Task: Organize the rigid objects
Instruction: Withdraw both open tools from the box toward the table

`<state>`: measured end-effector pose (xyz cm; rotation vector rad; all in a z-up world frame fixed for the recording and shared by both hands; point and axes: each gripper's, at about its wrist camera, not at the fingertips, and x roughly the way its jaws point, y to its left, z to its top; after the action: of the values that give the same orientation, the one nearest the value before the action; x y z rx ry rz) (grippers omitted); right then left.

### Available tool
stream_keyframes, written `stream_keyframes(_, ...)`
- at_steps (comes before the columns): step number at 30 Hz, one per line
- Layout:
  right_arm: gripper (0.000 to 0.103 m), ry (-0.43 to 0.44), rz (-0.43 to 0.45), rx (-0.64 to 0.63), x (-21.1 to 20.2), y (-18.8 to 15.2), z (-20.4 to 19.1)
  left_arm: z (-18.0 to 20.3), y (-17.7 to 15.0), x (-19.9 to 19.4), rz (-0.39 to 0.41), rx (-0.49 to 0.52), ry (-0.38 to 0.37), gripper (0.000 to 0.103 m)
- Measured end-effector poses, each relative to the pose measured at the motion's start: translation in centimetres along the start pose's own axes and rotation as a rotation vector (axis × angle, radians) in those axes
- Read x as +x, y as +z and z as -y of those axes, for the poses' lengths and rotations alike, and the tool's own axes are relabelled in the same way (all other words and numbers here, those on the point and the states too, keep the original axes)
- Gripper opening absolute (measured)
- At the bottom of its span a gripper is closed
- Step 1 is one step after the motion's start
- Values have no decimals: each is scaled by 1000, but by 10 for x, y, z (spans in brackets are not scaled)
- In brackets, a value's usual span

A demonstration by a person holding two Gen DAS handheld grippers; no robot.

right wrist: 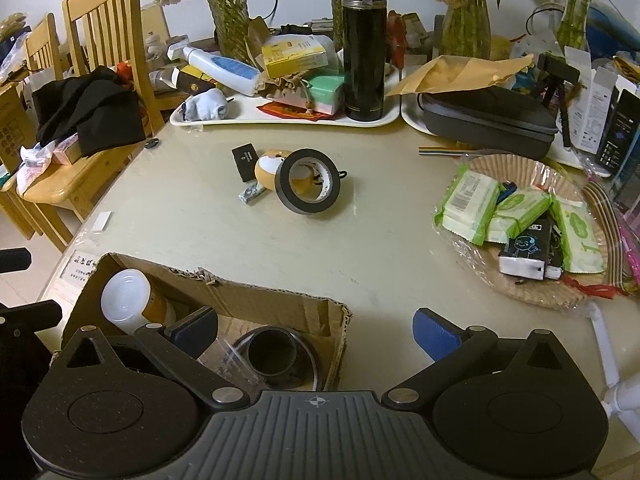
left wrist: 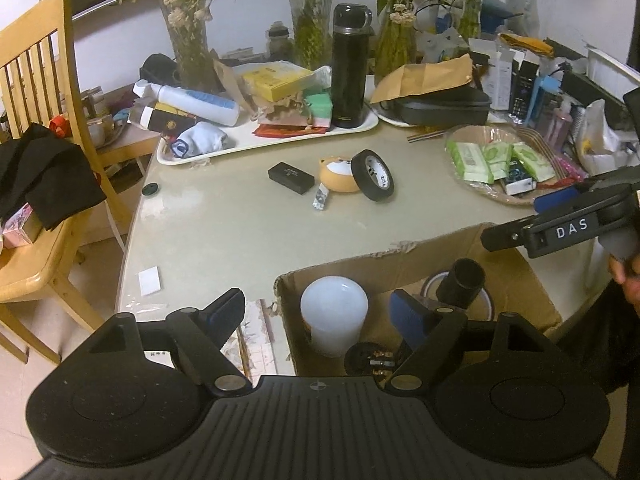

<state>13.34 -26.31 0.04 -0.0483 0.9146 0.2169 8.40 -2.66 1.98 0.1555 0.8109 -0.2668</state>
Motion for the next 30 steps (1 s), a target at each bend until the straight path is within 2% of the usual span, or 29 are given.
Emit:
stream_keyframes(17, 103, 24, -9, 30, 11, 7, 3, 6, 6, 9, 48, -9, -98, 79)
stream_keyframes(25, 103, 20, -36, -10, 26, 16, 0, 4, 24, 15, 76, -17, -146, 79)
stream_keyframes(30, 103, 44, -46, 11, 40, 26, 6, -1, 44, 16, 108, -29, -147, 79)
